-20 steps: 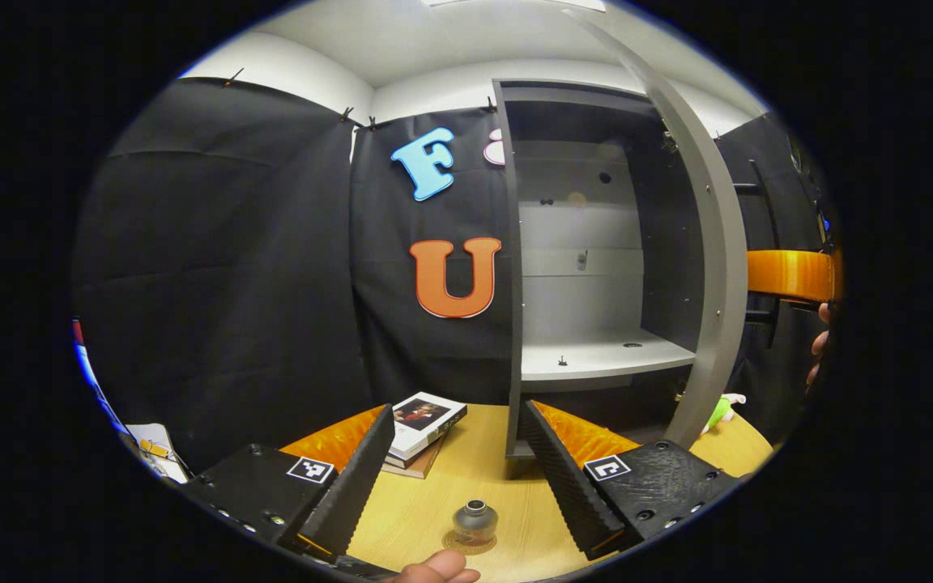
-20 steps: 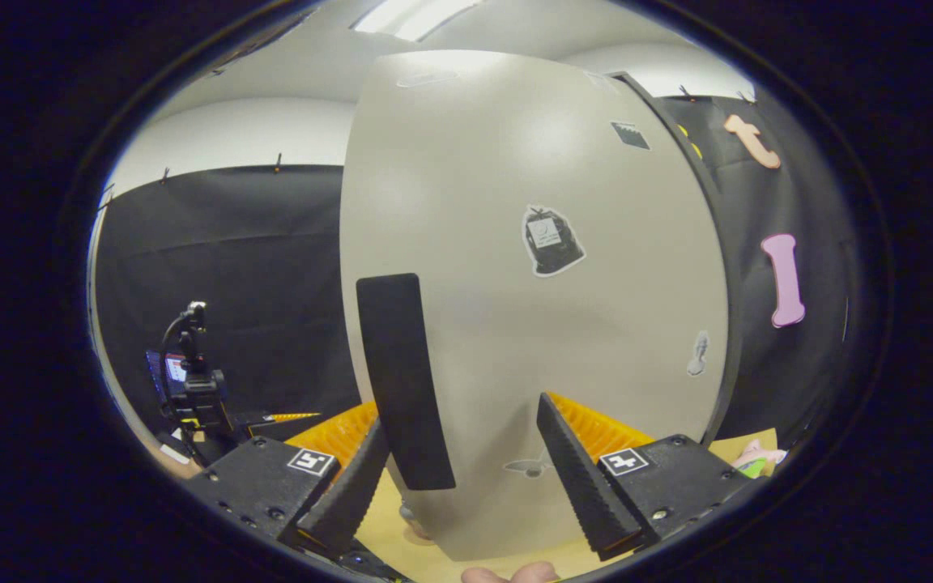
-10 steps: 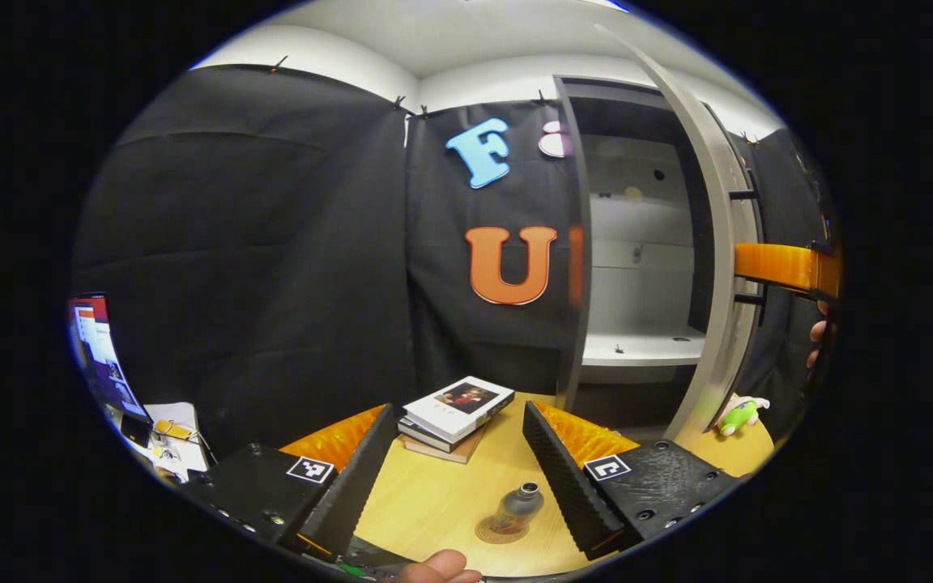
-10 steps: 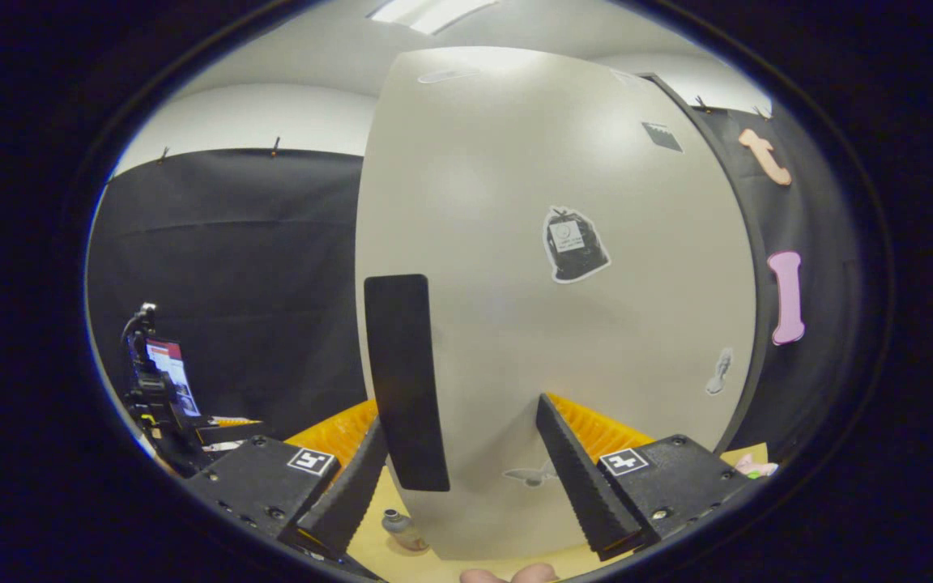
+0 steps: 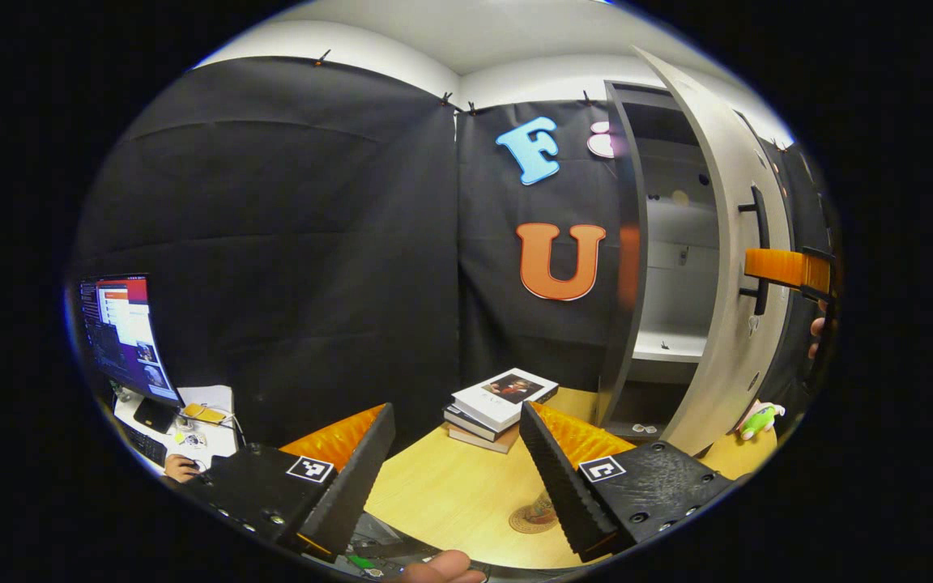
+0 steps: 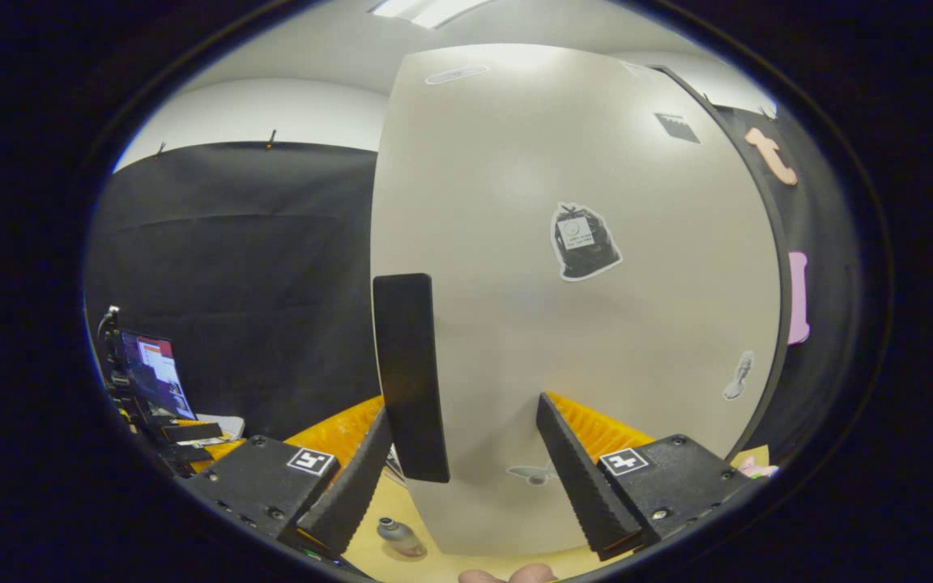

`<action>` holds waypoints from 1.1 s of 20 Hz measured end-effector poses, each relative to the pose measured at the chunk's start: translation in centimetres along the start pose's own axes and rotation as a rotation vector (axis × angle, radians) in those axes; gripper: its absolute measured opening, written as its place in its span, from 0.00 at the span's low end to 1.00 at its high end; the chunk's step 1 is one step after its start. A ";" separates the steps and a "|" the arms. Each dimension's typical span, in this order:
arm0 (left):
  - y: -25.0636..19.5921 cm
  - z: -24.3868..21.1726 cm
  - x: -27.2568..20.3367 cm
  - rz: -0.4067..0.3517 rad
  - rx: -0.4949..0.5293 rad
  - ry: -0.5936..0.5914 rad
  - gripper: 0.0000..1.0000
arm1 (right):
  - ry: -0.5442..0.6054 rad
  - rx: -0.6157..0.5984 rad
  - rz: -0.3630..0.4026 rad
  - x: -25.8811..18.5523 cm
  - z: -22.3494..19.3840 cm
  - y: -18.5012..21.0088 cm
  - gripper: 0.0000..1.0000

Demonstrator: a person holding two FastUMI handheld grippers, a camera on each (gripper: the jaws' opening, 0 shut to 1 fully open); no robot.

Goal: Open the cabinet door with the right hand, grasp the bottle in the cabinet with the left hand and place it on the coaster, then close the cabinet door with the right hand.

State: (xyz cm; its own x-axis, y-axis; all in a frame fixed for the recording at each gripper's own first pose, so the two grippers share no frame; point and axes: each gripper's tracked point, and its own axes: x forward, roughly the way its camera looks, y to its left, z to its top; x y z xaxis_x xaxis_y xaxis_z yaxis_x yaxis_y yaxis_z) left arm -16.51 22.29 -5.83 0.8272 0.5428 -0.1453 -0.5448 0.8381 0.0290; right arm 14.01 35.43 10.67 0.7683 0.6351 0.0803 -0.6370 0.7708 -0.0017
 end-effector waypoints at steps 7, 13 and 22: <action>0.1 1.4 -0.9 0.008 0.027 -0.034 0.95 | 0.035 0.067 0.077 1.3 -0.6 -0.2 1.00; 0.5 1.8 -1.3 0.014 0.024 -0.040 0.95 | 0.092 0.069 0.040 2.0 -2.2 -0.7 1.00; -6.0 1.9 2.0 -0.185 0.037 -0.001 0.95 | 0.160 0.091 -0.209 -4.6 -5.0 -6.6 1.00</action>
State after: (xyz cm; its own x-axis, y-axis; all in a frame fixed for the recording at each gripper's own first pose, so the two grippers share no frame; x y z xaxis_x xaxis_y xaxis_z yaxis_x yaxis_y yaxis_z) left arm -11.33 18.47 -4.39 0.9131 0.3790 -0.1502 -0.3778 0.9251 0.0380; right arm 14.97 27.67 5.32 0.8790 0.4683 -0.0893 -0.4613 0.8828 0.0885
